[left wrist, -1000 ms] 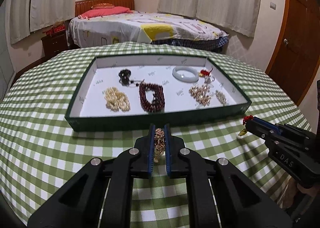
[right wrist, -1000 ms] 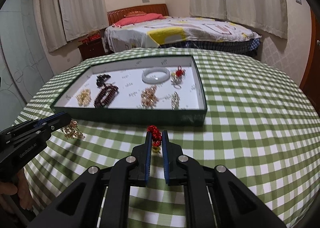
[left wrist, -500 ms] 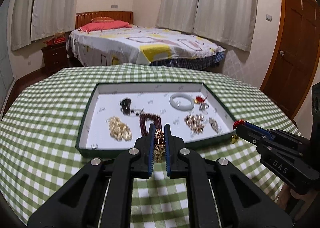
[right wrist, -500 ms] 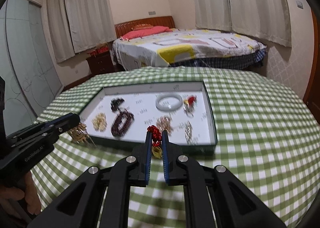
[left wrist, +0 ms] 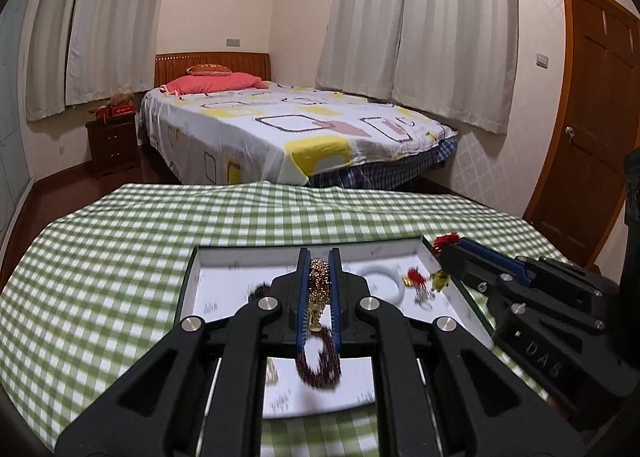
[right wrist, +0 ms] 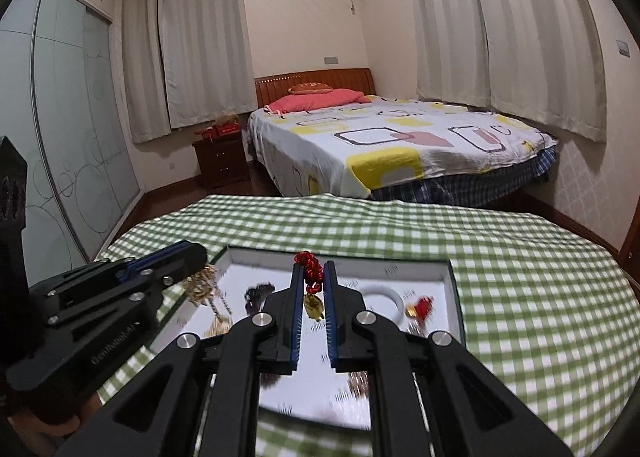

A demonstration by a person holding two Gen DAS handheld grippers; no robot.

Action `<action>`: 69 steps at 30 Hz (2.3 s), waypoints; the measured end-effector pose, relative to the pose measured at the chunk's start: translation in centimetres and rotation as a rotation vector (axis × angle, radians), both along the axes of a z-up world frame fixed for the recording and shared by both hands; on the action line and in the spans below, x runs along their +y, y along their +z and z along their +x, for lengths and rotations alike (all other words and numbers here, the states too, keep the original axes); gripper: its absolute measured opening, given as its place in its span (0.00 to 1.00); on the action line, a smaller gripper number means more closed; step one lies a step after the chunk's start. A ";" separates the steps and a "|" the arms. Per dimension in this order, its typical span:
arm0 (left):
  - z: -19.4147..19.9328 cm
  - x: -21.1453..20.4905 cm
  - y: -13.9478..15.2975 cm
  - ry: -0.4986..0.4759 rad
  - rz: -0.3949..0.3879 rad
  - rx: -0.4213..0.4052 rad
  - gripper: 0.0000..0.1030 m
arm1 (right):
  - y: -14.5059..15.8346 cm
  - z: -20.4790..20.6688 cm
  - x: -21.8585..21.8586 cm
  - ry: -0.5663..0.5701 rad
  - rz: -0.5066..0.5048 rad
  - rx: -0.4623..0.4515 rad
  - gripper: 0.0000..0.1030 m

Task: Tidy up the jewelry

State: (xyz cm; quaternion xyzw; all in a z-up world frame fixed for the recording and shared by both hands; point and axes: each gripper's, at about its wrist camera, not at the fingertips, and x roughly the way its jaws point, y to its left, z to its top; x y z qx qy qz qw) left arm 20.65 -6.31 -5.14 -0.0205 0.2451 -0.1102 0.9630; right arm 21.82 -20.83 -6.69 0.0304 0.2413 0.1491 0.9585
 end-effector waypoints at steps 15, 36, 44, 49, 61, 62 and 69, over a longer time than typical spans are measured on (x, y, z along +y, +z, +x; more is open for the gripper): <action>9.8 -0.2 -6.4 0.027 0.032 0.205 0.09 | -5.3 8.4 2.0 0.006 -0.031 0.148 0.10; 12.5 0.7 -9.4 0.033 0.005 0.347 0.09 | -8.1 10.3 3.0 0.004 -0.074 0.291 0.10; 12.3 1.0 -9.3 0.039 0.013 0.343 0.15 | -8.1 10.3 3.1 0.007 -0.075 0.303 0.11; 12.2 1.2 -9.1 0.045 0.012 0.337 0.26 | -8.1 10.2 3.3 0.007 -0.080 0.304 0.12; 12.3 1.8 -8.8 0.075 0.009 0.339 0.48 | -8.1 10.1 2.4 -0.023 -0.057 0.303 0.19; 12.3 1.9 -8.8 0.077 0.009 0.340 0.48 | -8.1 10.0 2.3 -0.025 -0.056 0.302 0.19; 12.1 2.3 -8.7 0.099 0.026 0.342 0.60 | -8.0 9.8 1.9 -0.045 -0.066 0.296 0.31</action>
